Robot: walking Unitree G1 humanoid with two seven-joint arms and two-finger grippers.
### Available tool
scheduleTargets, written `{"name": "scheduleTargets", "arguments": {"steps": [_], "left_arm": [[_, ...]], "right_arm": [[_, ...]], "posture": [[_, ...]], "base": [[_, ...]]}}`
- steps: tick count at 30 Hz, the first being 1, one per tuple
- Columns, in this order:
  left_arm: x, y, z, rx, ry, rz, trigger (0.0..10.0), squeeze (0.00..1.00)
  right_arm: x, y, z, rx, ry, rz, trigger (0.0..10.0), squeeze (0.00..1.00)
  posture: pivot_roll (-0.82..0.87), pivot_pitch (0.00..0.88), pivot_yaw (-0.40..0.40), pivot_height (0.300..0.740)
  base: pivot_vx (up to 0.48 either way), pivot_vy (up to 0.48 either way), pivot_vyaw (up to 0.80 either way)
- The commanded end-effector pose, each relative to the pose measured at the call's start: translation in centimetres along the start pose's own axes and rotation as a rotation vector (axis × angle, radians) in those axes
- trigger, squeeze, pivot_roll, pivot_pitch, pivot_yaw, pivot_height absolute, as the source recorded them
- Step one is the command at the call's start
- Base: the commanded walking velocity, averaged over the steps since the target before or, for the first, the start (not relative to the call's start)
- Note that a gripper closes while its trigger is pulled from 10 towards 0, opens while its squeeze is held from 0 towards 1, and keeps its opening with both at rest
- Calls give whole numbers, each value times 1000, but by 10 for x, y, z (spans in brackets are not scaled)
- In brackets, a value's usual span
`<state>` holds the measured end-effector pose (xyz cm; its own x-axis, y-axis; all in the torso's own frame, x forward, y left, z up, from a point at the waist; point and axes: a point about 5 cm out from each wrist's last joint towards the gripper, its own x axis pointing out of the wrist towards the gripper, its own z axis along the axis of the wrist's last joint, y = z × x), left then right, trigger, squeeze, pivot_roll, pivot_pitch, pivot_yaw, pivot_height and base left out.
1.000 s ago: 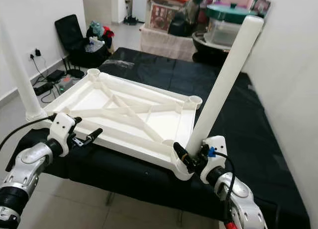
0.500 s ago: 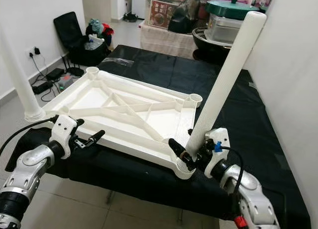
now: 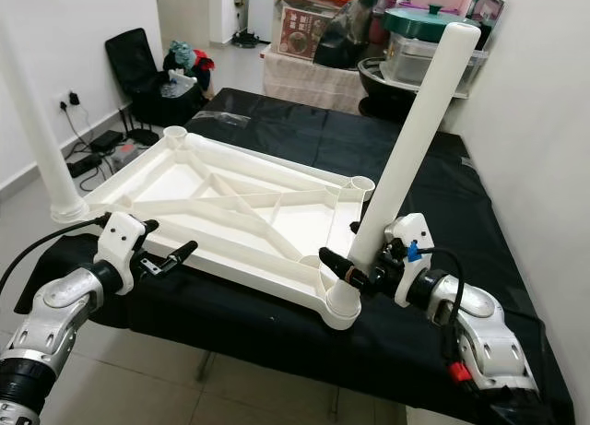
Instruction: Building children table
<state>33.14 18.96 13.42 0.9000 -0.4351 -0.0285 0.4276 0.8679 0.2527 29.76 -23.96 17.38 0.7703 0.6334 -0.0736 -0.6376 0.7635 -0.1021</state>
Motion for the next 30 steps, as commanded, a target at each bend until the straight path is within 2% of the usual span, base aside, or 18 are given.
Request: {"name": "scheduleTargets", "arguments": {"steps": [1,7,8,9,10,11,13,14,17,19,22,23,25,30], "left_arm": [[1,-7,-3,-1,18,-18,10000,0],[1,-9,-3,-3,20,-19,10000,0],[-1,-10,-4,-5,22,-17,10000,0],[-1,-10,-4,-5,22,-17,10000,0],[-2,-11,-5,-8,24,-15,10000,0],[-3,-12,-6,-11,27,-14,10000,0],[-3,-12,-6,-11,27,-14,10000,0],[-4,-13,-8,-13,32,-12,10000,0],[-5,-14,-8,-15,35,-11,10000,0],[-5,-15,-9,-16,40,-11,10000,0],[-4,-15,-9,-15,42,-12,10000,0],[-2,-15,-8,-14,44,-12,10000,0],[-2,-15,-8,-14,44,-12,10000,0],[-1,-16,-8,-11,47,-13,10000,0]], "right_arm": [[9,-2,2,-20,4,8,10000,0],[17,-11,13,-43,-13,28,10000,0],[20,-17,18,-48,-21,25,6431,0],[20,-17,18,-48,-21,25,6431,0],[20,-21,21,-41,-32,9,1922,0],[20,-27,19,-54,-20,-52,0,0],[20,-27,19,-54,-20,-52,0,0],[21,-30,14,-47,0,-111,0,0],[21,-30,9,-36,9,-150,0,0],[22,-30,-2,9,13,-216,0,0],[22,-29,-6,32,9,-235,0,0],[22,-28,-15,82,13,-273,0,0],[22,-28,-15,82,13,-273,0,0],[24,-28,-29,147,35,-321,0,0]], "posture": [[52,0,-129,740],[64,0,-141,740],[66,0,-144,740],[66,0,-144,740],[68,0,-149,740],[68,0,-150,740],[68,0,-150,740],[67,0,-147,740],[65,0,-143,740],[60,0,-139,740],[57,0,-135,740],[54,0,-132,740],[54,0,-132,740],[55,0,-132,740]], "base": [[0,0,0],[0,0,0],[0,0,0],[0,0,0],[0,0,0],[0,0,0],[0,0,0],[0,0,0],[0,0,0],[0,0,0],[0,0,0],[0,0,0],[0,0,0],[0,0,0]]}}
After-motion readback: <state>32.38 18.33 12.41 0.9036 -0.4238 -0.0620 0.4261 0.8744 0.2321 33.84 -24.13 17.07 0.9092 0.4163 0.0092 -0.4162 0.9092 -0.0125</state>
